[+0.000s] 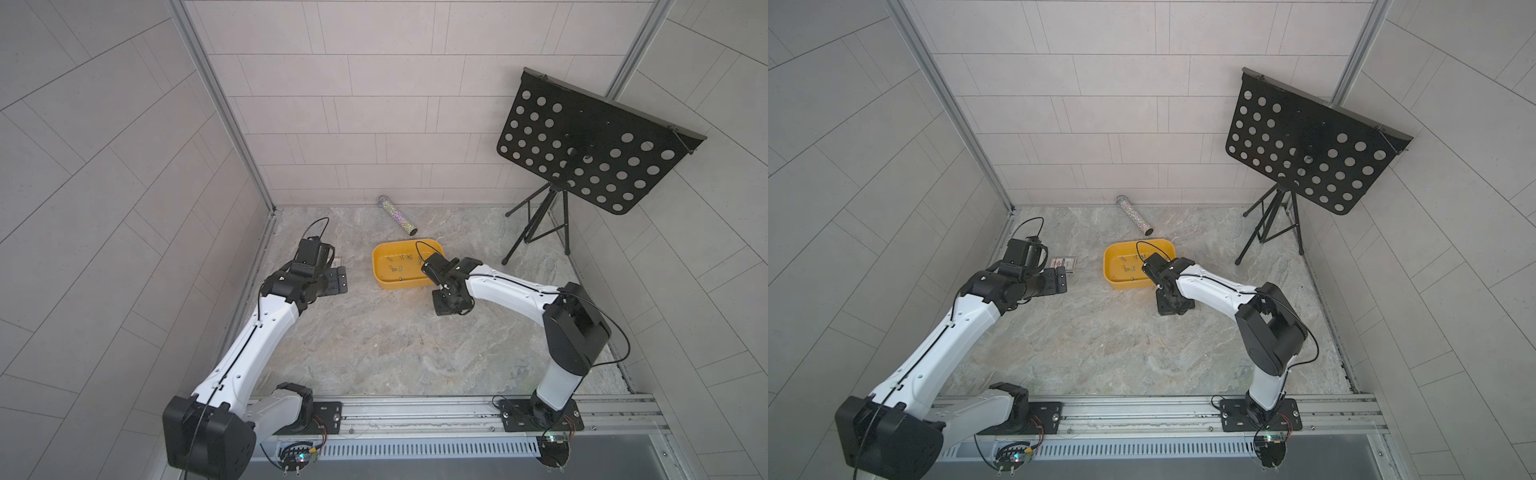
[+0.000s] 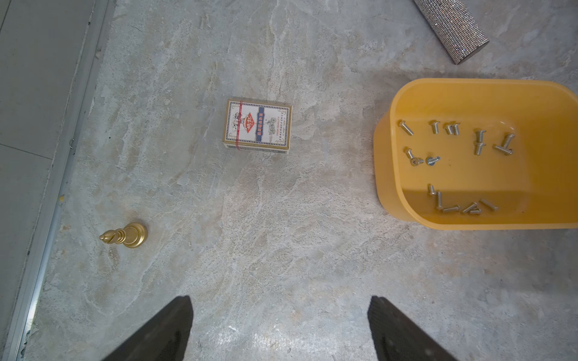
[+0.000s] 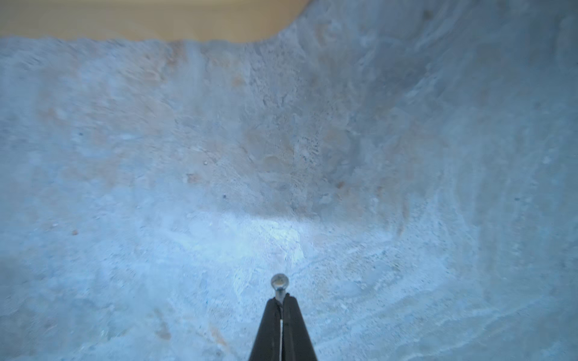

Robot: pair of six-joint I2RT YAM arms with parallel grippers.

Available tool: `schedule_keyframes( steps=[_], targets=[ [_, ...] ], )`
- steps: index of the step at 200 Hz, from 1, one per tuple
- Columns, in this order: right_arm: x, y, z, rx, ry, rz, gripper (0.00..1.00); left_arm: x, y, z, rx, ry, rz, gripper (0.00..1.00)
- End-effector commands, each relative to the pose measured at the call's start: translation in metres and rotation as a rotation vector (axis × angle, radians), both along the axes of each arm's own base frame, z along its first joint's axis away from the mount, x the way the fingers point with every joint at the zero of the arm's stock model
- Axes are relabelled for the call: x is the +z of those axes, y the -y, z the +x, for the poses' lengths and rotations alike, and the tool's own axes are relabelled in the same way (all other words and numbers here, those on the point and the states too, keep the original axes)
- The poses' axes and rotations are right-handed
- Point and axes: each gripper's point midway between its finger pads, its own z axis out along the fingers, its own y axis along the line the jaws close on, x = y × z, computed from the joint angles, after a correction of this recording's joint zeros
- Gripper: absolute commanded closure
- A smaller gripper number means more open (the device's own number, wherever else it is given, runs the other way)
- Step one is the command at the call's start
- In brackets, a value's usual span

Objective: Put the screws on the desktop into the storage box
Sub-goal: Pick up the screw from the center of the board, then place the screw in the storage box.

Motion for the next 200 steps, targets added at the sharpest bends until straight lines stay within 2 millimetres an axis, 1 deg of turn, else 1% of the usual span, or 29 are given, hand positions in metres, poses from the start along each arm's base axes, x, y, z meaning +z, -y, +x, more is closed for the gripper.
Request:
schedule_keyframes(
  steps=[1, 31, 46, 69, 89, 116, 132, 161, 177, 200],
  targets=[
    [0.031, 0.010, 0.001, 0.001, 0.050, -0.025, 1.00, 0.003, -0.004, -0.001, 0.018, 0.014, -0.004, 0.05],
    [0.061, -0.002, 0.019, 0.010, 0.112, 0.005, 1.00, 0.003, -0.004, -0.001, 0.019, 0.014, -0.004, 0.05],
    [0.070, -0.011, 0.031, 0.021, 0.129, 0.014, 1.00, 0.004, -0.004, -0.001, 0.021, 0.015, -0.006, 0.05],
    [0.075, -0.024, 0.052, 0.029, 0.142, 0.018, 1.00, 0.005, -0.005, -0.001, 0.024, 0.019, -0.008, 0.04],
    [0.073, -0.033, 0.070, 0.029, 0.143, 0.018, 1.00, 0.005, -0.005, -0.001, 0.024, 0.020, -0.011, 0.04],
    [0.064, -0.039, 0.093, 0.030, 0.135, -0.001, 1.00, 0.005, -0.005, -0.001, 0.024, 0.018, -0.016, 0.04],
    [0.054, -0.040, 0.106, 0.027, 0.116, -0.016, 1.00, 0.005, -0.005, 0.000, 0.025, 0.020, -0.017, 0.04],
    [0.032, -0.036, 0.127, 0.001, 0.080, -0.028, 1.00, 0.005, -0.006, 0.000, 0.027, 0.021, -0.022, 0.04],
    [0.023, -0.036, 0.132, -0.002, 0.047, -0.025, 1.00, 0.005, -0.006, 0.000, 0.028, 0.021, -0.023, 0.04],
    [0.028, -0.041, 0.131, 0.012, 0.046, -0.003, 1.00, 0.005, -0.007, 0.000, 0.029, 0.021, -0.028, 0.04]
  ],
)
